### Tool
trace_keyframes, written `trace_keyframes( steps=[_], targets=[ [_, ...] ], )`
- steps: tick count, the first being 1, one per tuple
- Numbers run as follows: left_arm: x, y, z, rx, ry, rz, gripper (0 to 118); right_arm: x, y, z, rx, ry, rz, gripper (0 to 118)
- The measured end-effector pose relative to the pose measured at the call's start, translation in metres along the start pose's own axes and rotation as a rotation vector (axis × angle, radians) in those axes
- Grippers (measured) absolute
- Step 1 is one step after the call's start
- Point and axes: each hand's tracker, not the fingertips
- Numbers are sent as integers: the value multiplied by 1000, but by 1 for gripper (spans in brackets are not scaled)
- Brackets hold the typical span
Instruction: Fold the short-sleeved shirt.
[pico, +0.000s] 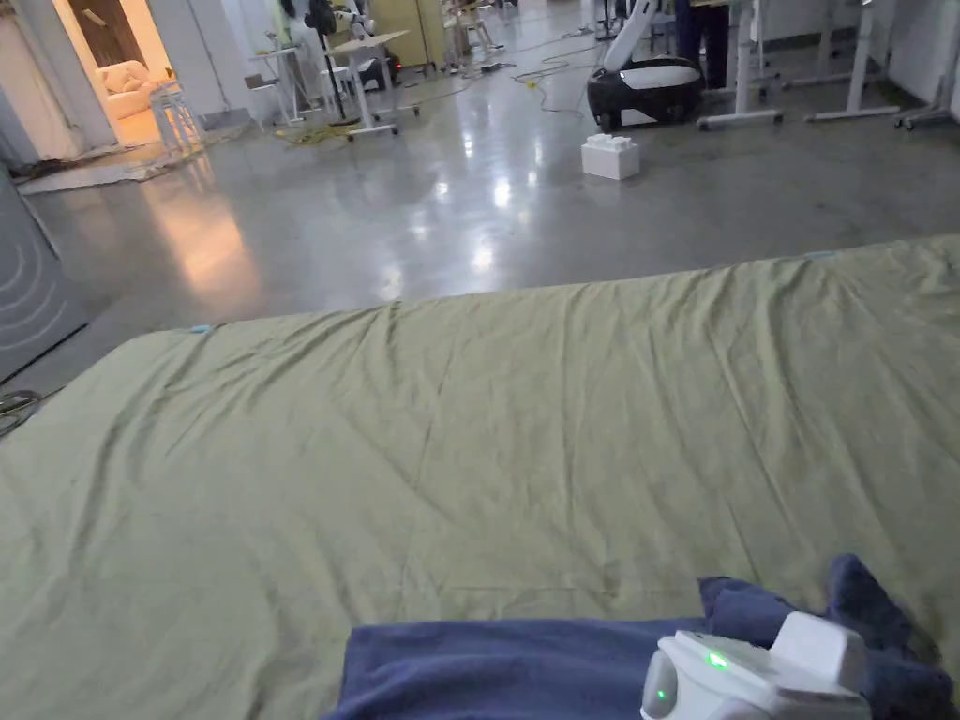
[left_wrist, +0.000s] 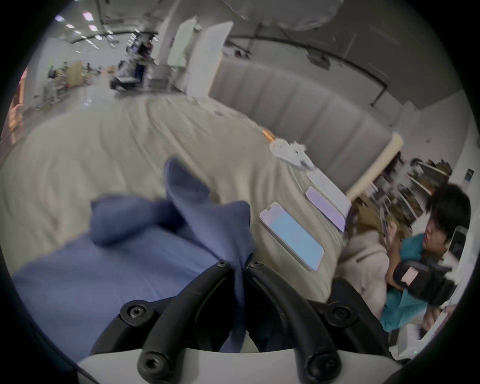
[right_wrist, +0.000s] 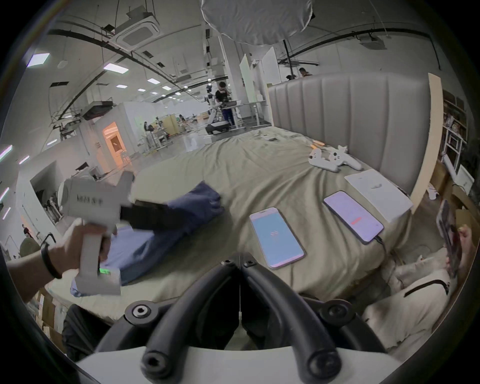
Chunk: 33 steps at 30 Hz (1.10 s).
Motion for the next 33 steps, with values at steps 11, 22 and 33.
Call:
trace_keyframes(
  steps=[11,22,33],
  targets=[
    [29,-56,26,4,24,-88,72,-14,5,-9,32,61,4,1],
    [26,-86,316,721,764,-96,72,-79,71,0,292,222,226,1],
    [46,-140,390,743,1000,26,5,-88,85,21,363,249,203,1]
  ],
)
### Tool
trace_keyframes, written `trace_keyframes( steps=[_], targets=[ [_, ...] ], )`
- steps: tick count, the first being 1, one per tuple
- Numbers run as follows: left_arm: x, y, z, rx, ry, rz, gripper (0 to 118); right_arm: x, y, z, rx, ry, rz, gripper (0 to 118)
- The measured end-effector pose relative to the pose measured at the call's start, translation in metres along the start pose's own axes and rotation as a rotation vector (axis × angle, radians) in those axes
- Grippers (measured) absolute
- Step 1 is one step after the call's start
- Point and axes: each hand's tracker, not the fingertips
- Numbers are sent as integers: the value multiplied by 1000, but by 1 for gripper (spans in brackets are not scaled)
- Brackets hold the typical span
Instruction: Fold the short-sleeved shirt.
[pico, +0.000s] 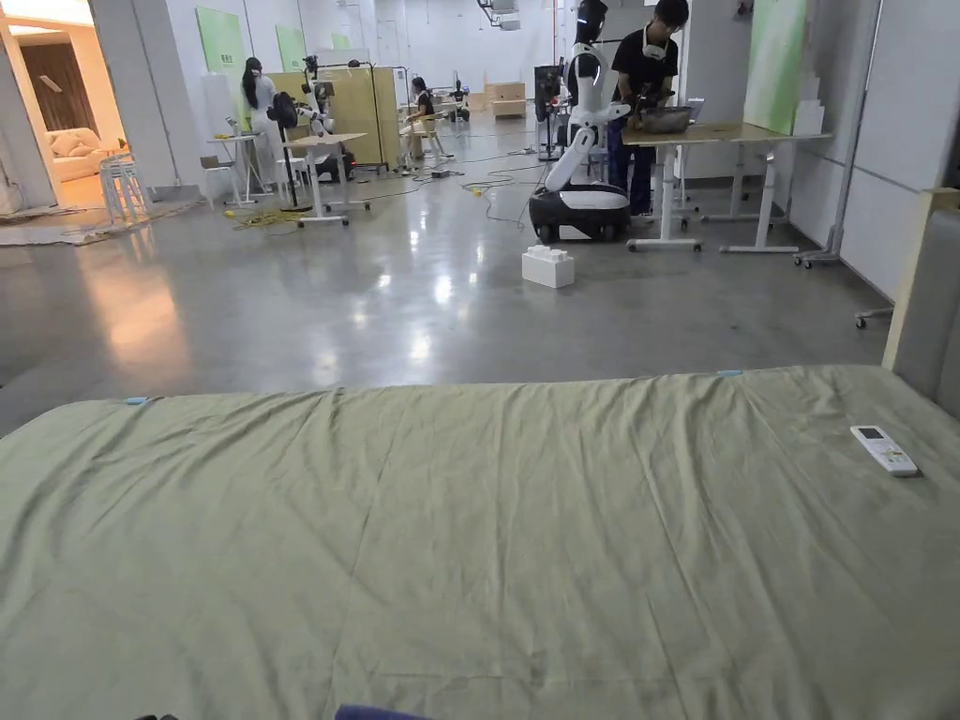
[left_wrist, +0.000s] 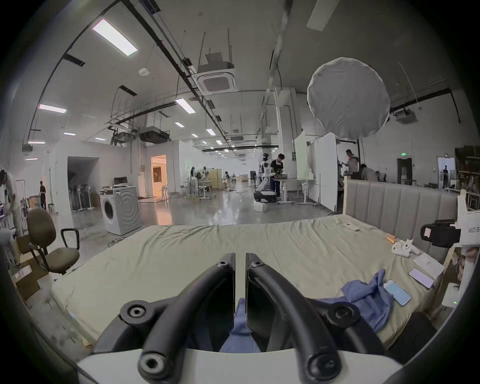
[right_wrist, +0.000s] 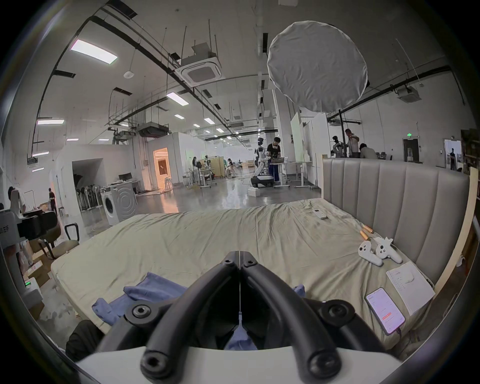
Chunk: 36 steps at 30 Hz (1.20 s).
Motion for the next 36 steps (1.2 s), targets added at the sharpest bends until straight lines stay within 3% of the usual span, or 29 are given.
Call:
trace_keyframes(
  steps=[3,25,32,34,36],
  targets=[
    [1,1,7,-19,22,8,1,-1,-1,3,-9,-5,7,1],
    [10,-1,-3,-58,-68,27,0,-4,-3,3,-17,3,-21,1],
    [3,-15,-58,-192,-107,12,1,-1,-16,-5,-66,6,-33,1],
    [0,-26,-87,-260,-121,34,10,2,-23,-7,-87,-5,-39,1],
    [-3,-40,-124,-353,-172,83,45,9,-33,-9,-120,-13,-59,1]
  ],
)
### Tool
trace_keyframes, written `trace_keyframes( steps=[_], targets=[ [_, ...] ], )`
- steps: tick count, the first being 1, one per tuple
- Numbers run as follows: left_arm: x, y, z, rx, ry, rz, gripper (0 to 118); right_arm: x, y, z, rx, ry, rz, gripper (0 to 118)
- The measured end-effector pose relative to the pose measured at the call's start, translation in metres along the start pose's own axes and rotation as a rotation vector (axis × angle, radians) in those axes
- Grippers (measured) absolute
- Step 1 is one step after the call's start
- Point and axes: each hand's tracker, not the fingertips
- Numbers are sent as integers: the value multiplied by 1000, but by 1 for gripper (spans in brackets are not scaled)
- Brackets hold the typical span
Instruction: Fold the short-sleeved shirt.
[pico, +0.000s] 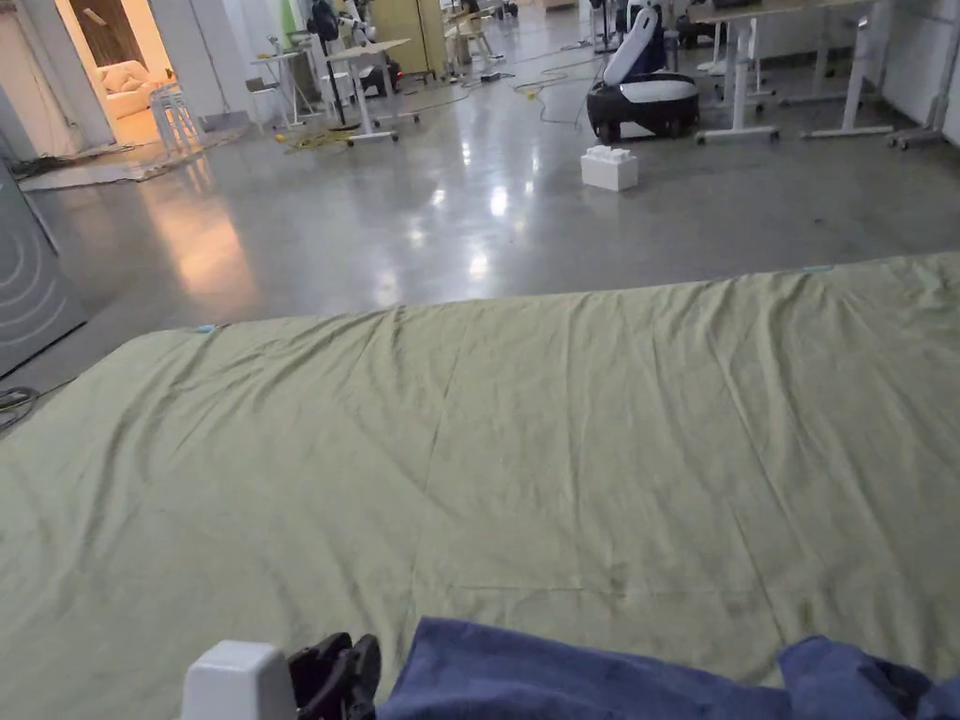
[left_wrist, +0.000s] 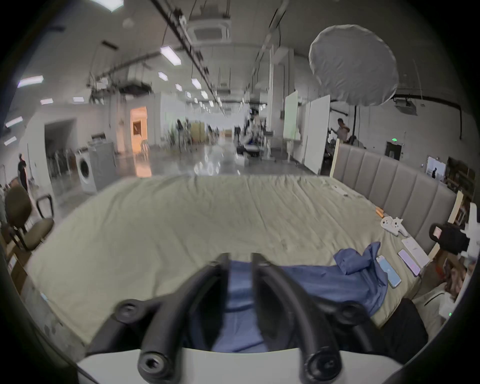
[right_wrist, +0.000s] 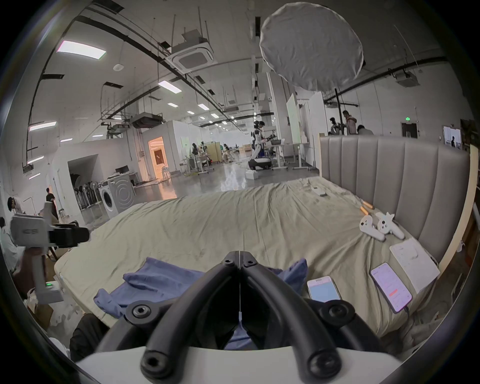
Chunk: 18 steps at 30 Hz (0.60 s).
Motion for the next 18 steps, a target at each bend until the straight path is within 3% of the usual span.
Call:
trace_keyframes(
  steps=[1,5,7,14,17,18],
  targets=[
    [-6,0,-24,-47,-19,15,61,3,-4,-1,-13,-6,-6,1],
    [-19,-4,-128,-229,-52,55,73,17,-19,-6,-85,-64,-48,1],
    [-27,-5,-180,-363,-51,133,73,24,-27,-9,-128,-83,-89,1],
    [-37,-39,-290,-577,21,33,71,38,-48,-11,-219,-120,-130,1],
    [-31,-45,-289,-571,17,3,58,41,-49,-13,-236,-134,-128,1],
    [-29,-40,-287,-569,24,-19,47,41,-49,-14,-237,-137,-127,1]
  ],
)
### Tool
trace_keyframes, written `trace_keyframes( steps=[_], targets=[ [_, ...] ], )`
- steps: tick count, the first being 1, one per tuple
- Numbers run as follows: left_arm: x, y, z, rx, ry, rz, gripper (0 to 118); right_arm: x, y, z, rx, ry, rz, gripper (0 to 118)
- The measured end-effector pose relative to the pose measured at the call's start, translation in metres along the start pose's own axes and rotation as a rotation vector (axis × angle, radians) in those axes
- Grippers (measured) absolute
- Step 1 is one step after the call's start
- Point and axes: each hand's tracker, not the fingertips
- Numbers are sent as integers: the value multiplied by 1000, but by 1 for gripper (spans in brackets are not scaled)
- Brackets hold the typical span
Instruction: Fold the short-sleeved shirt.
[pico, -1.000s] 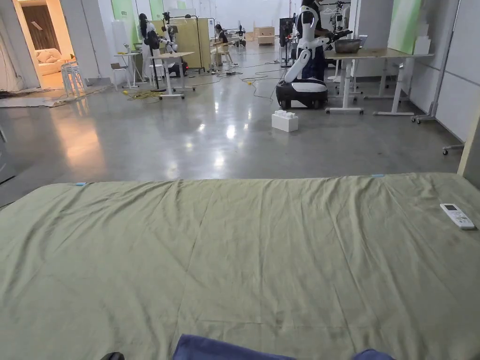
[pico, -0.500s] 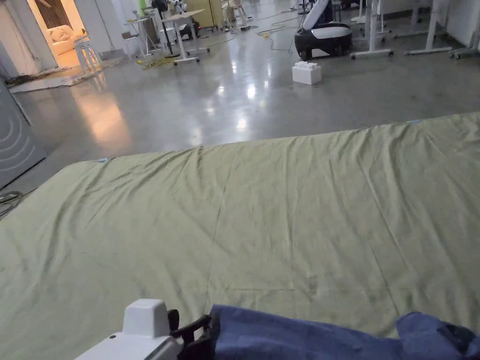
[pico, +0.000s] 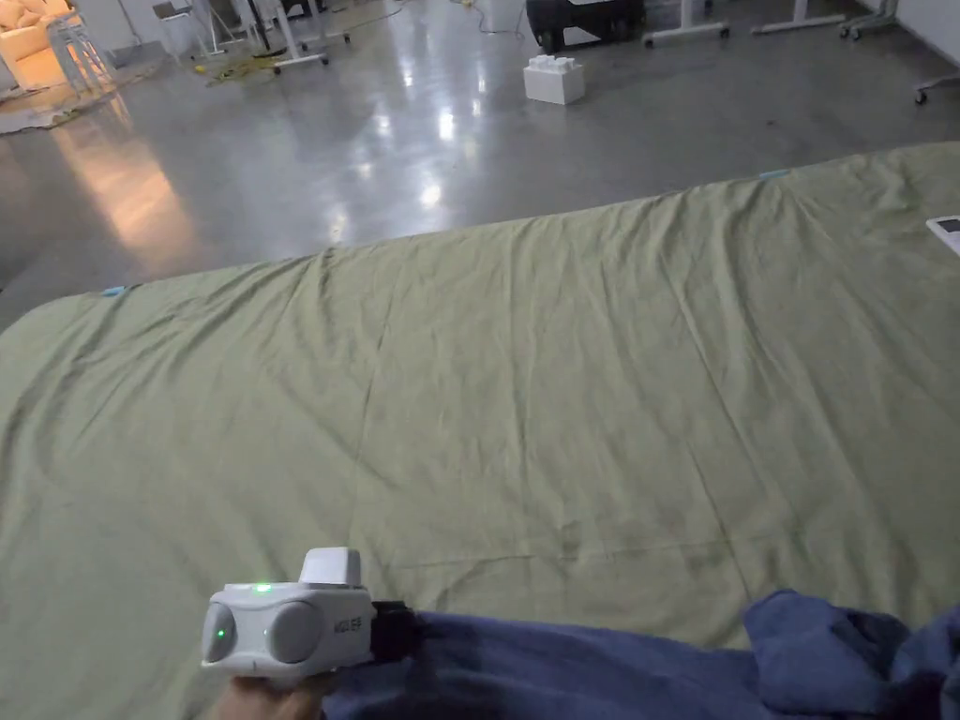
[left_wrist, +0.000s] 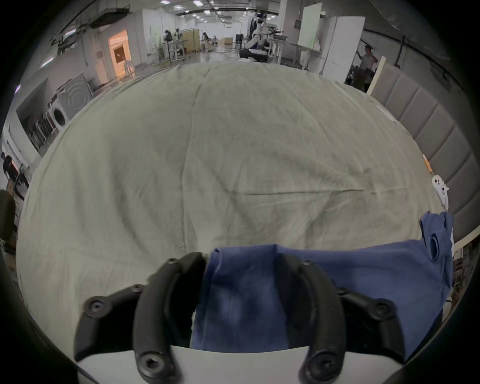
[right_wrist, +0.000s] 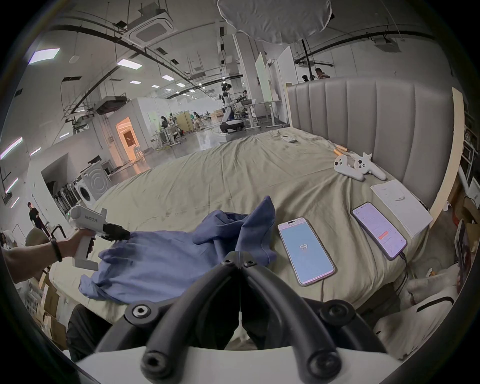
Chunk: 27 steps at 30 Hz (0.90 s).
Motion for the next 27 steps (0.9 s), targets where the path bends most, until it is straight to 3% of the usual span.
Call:
trace_keyframes(
  steps=[2,3,8,9,10,11,12,13,15,18,20,23,24,25,26,27],
  targets=[
    [9,3,8,-7,6,-18,12,1,0,-4,-6,8,-4,1],
    [16,3,7,-16,24,-130,12,2,0,-8,-14,14,-6,1],
    [36,3,-13,-69,110,-167,11,16,24,-41,-14,28,5,4],
    [39,5,-13,-75,122,-177,11,21,35,-55,-24,22,13,18],
    [40,6,-11,-86,129,-198,11,28,46,-72,-68,17,17,45],
    [41,9,-15,-84,135,-211,11,34,56,-95,-148,17,11,83],
    [42,10,-14,-88,140,-223,11,40,64,-120,-214,12,3,100],
    [39,6,-15,-96,129,-205,11,44,68,-140,-227,11,0,103],
    [44,8,-8,-118,110,-173,11,57,78,-180,-228,16,-12,101],
    [51,8,-11,-123,107,-173,11,69,84,-234,-339,-63,-136,99],
    [47,7,-9,-133,99,-174,11,72,78,-260,-410,-128,-134,93],
    [40,9,-16,-126,102,-172,11,70,61,-269,-455,-119,-84,43],
    [42,7,-16,-123,104,-173,11,69,62,-264,-411,-143,-35,41],
    [45,5,-15,-117,104,-175,11,69,62,-262,-414,-127,-45,36],
    [48,3,-14,-110,102,-175,11,67,63,-256,-404,-109,-74,16],
    [45,10,-4,-96,93,-171,10,69,65,-252,-396,-114,-88,10]
  ],
)
